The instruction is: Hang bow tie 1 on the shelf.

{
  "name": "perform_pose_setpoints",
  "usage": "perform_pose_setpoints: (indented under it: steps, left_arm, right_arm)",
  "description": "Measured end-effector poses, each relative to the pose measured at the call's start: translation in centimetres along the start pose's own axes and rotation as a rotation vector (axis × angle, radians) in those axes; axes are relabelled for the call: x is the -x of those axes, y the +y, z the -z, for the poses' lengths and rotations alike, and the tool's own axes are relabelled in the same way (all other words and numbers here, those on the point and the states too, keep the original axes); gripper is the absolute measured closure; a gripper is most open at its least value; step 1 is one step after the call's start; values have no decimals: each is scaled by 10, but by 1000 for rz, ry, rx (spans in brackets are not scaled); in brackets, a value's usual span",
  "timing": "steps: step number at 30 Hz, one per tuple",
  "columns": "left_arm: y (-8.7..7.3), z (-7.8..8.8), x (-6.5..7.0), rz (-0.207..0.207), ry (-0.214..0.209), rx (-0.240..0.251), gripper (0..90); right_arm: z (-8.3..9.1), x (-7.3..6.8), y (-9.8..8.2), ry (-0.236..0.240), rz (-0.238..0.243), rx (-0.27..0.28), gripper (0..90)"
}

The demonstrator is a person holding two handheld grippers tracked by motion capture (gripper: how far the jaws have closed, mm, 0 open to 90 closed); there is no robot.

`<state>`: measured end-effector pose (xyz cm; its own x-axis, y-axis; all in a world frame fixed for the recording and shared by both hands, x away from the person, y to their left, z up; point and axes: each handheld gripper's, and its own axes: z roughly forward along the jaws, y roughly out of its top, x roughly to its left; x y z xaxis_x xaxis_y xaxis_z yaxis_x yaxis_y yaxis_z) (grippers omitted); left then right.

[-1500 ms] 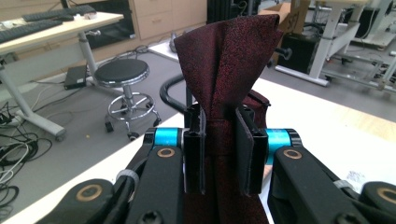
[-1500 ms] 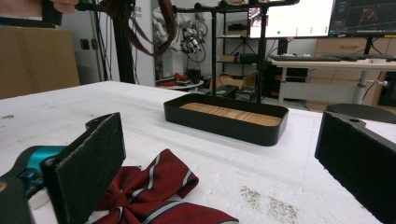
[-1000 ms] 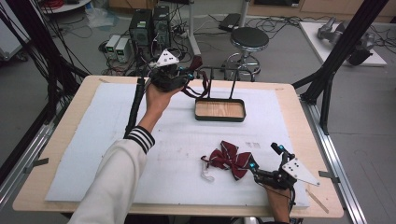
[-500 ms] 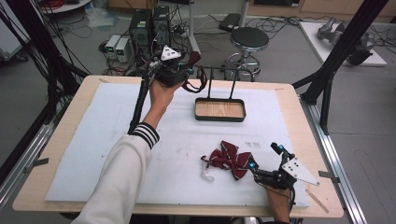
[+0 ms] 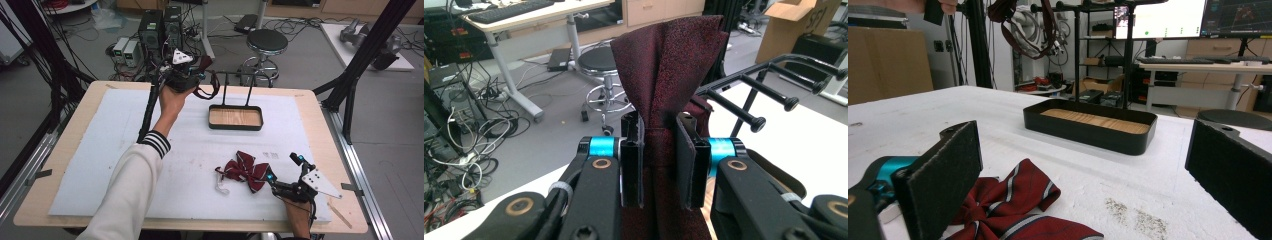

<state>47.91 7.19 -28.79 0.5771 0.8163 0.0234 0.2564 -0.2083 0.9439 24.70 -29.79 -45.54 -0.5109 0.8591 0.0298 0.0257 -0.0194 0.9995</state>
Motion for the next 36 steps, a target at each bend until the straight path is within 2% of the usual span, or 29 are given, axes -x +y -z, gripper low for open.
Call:
perform_pose_setpoints:
  steps: [15, 22, 25, 31, 32, 33, 34, 35, 36]
  left_arm:
    - [-8, -7, 0, -14, 22, -59, 746]
    - [-11, -8, -1, -4, 28, -75, 724]
    - [-13, -8, -2, 1, 35, -91, 661]
    - [-17, -6, -6, 1, 41, -89, 560]
    - [-17, -6, -7, 6, 36, -86, 476]
    - [-18, -6, -8, 8, 28, -87, 476]
    - [-19, -5, -9, 8, 23, -80, 375]
    - [-20, -4, -9, 7, 19, -71, 375]
    - [-21, -2, -10, 4, 12, -55, 319]
  right_arm:
    - [0, 0, 0, 0, 0, 0, 7]
    - [0, 0, 0, 2, -1, -1, 7]
    - [0, 0, 0, 1, 1, 0, 7]
    - [0, 0, 0, 2, 4, -1, 7]
    - [0, 0, 0, 1, 3, 1, 7]
    - [0, 0, 0, 1, 3, 1, 7]
    - [0, 0, 0, 2, 7, 1, 7]
    - [0, 0, 0, 2, 7, 1, 7]
    - [0, 0, 0, 2, 7, 0, 7]
